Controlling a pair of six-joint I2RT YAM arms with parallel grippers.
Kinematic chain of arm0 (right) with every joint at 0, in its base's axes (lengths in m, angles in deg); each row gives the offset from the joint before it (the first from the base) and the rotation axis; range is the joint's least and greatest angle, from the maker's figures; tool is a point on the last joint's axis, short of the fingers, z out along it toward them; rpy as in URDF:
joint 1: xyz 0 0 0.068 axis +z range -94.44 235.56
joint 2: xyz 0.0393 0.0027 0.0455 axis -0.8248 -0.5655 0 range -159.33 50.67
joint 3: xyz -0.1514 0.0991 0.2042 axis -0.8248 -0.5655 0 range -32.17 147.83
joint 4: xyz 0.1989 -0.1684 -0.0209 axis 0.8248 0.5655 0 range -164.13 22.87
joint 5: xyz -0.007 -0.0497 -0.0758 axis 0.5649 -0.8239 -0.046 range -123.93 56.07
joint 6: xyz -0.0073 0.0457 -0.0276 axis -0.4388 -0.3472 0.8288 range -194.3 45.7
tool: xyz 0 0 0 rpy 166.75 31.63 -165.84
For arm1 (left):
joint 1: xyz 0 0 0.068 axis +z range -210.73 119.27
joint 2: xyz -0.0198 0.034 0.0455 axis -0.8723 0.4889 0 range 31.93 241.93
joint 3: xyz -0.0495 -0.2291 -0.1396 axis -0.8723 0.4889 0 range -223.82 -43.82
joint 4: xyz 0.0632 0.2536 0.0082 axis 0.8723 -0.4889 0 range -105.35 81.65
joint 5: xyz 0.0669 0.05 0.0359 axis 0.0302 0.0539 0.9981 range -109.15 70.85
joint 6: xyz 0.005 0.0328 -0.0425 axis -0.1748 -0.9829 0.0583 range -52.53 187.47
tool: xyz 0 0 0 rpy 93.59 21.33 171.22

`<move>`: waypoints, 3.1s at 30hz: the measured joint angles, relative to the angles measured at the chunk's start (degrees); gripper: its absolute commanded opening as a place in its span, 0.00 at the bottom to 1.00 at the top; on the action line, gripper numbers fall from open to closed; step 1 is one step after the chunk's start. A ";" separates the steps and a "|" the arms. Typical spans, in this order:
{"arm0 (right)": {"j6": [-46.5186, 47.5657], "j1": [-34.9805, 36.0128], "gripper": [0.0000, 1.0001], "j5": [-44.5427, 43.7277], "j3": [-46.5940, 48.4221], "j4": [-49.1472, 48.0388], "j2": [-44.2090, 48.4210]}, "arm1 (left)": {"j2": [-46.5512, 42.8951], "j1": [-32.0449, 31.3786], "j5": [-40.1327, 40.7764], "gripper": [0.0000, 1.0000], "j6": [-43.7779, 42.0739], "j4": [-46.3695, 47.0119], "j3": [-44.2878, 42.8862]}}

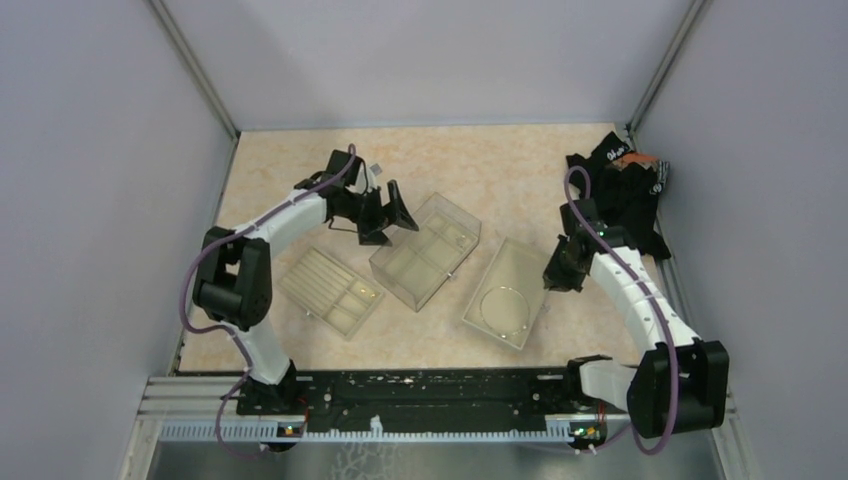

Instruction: Organize the mixed jewelry

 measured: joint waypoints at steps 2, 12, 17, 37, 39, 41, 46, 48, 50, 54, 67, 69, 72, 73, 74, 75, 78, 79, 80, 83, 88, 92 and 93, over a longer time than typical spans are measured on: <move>-1.07 0.02 0.00 -0.02 -0.83 -0.76 -0.13 | 1.16 -0.35 -0.94 0.99 0.28 0.55 -0.90; -10.43 5.09 0.00 -1.31 -1.31 -4.90 -4.13 | 4.70 0.50 -1.31 0.99 0.52 0.66 -8.39; -14.84 8.44 0.00 -1.53 -1.68 -7.56 -4.31 | 4.48 1.31 -0.57 0.99 -0.52 -0.31 -6.97; -14.21 8.96 0.00 -4.48 -1.88 -13.40 -13.09 | 4.11 -1.84 -4.52 0.99 -5.51 -6.67 -8.59; -13.97 8.96 0.00 -4.44 -1.81 -13.70 -13.09 | 4.24 -1.84 -4.72 0.99 -6.12 -6.73 -9.20; -13.70 8.98 0.00 -4.37 -1.36 -13.79 -13.09 | 4.66 -1.79 -5.40 0.99 -6.32 -6.82 -9.18; -13.00 9.16 0.00 -3.63 -0.31 -14.01 -13.35 | 6.95 -1.84 -7.87 0.99 -6.56 -6.88 -9.03; -12.92 9.70 0.00 -3.65 0.74 -13.84 -14.12 | 7.39 -1.77 -8.22 0.99 -6.62 -6.93 -8.92; -13.00 10.32 0.00 -3.69 1.49 -14.14 -14.97 | 7.50 -1.73 -8.48 0.99 -6.71 -6.97 -8.83; -13.22 11.61 0.00 -3.85 1.53 -14.43 -15.52 | 7.50 -1.73 -8.74 0.99 -6.75 -7.06 -8.72; -12.98 12.90 0.00 -4.09 1.51 -14.34 -15.43 | 8.04 -1.73 -9.44 0.99 -6.84 -6.99 -8.52; -12.28 12.90 0.00 -4.00 1.51 -14.34 -15.43 | 8.07 -1.73 -9.49 0.99 -7.19 -7.04 -8.52; -11.26 12.90 0.00 -3.50 1.51 -14.29 -15.41 | 8.26 -1.73 -9.62 0.99 -7.56 -7.02 -8.52; -10.82 12.90 0.00 -3.21 1.51 -14.25 -15.41 | 8.35 -1.73 -9.75 0.99 -7.52 -6.91 -8.48; -10.45 12.90 0.00 -2.99 1.51 -14.23 -15.41 | 8.37 -1.73 -9.86 0.99 -7.50 -6.69 -8.35; -9.92 12.90 0.00 -2.75 1.51 -14.19 -15.41 | 8.37 -1.73 -9.94 0.99 -7.45 -6.47 -8.11; -8.50 12.90 0.00 -1.46 1.51 -14.05 -15.41 | 8.46 -1.84 -10.08 0.99 -7.54 -6.32 -7.65; -8.09 12.90 0.00 -0.96 1.51 -13.97 -15.41 | 8.55 -1.84 -10.08 0.99 -7.61 -6.38 -7.63; -7.72 12.90 0.00 -0.55 1.51 -13.90 -15.41 | 8.61 -1.84 -10.05 0.99 -7.76 -6.43 -7.63; -6.47 12.90 0.00 0.28 1.51 -13.68 -15.41 | 8.90 -1.84 -9.88 0.99 -8.11 -6.60 -7.65; -4.55 12.90 0.00 0.72 2.75 -12.07 -15.41 | 9.73 -1.84 -9.81 0.99 -8.87 -7.08 -7.69; -2.78 12.90 0.00 0.94 4.11 -10.84 -15.41 | 10.34 -1.84 -9.84 0.99 -8.94 -7.34 -7.69; -2.36 12.90 0.00 1.01 4.26 -10.67 -15.41 | 10.40 -1.84 -9.84 0.99 -8.96 -7.34 -7.69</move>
